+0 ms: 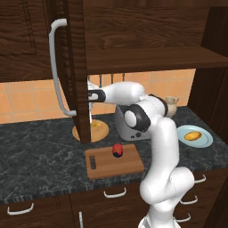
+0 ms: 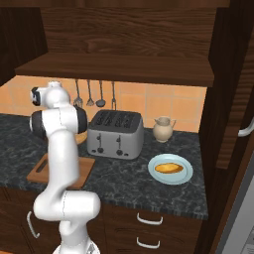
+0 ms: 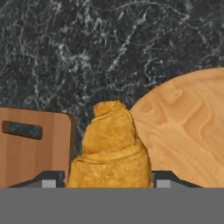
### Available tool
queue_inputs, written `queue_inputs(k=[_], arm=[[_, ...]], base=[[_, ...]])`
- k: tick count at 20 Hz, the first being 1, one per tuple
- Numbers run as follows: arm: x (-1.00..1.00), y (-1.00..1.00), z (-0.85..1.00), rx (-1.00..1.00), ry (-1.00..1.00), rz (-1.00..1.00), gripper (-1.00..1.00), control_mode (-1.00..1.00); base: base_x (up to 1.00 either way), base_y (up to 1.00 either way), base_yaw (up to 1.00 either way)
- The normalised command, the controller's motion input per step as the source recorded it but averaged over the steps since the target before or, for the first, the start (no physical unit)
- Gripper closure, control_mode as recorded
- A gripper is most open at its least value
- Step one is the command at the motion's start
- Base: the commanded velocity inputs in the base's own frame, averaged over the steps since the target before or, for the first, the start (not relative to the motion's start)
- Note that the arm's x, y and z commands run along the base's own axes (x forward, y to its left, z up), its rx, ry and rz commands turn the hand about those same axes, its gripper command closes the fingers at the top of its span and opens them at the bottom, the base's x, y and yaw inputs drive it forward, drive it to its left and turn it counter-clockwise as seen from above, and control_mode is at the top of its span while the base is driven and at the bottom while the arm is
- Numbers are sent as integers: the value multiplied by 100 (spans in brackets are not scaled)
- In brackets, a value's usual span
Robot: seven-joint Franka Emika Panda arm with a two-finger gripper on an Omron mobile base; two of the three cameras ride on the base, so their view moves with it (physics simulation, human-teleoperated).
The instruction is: From the different types of pastries on the counter, select a croissant and place it on the cutting board. Then retrieve a jar of jam from the cabinet and place it alongside the croissant on the cutting board.
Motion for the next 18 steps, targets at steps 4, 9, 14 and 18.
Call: queue_inputs(k=[4,9,14,18], arm=[[-98,0,20,0,-15,7,100,-100],[-97,-9,4,0,-11,7,100,-100],[-98,-54,7,2,-7,2,100,-100],[-100,-95,33,1,-8,0,100,-100]], base=[[0,0,0],[0,0,0],[0,0,0],[0,0,0]])
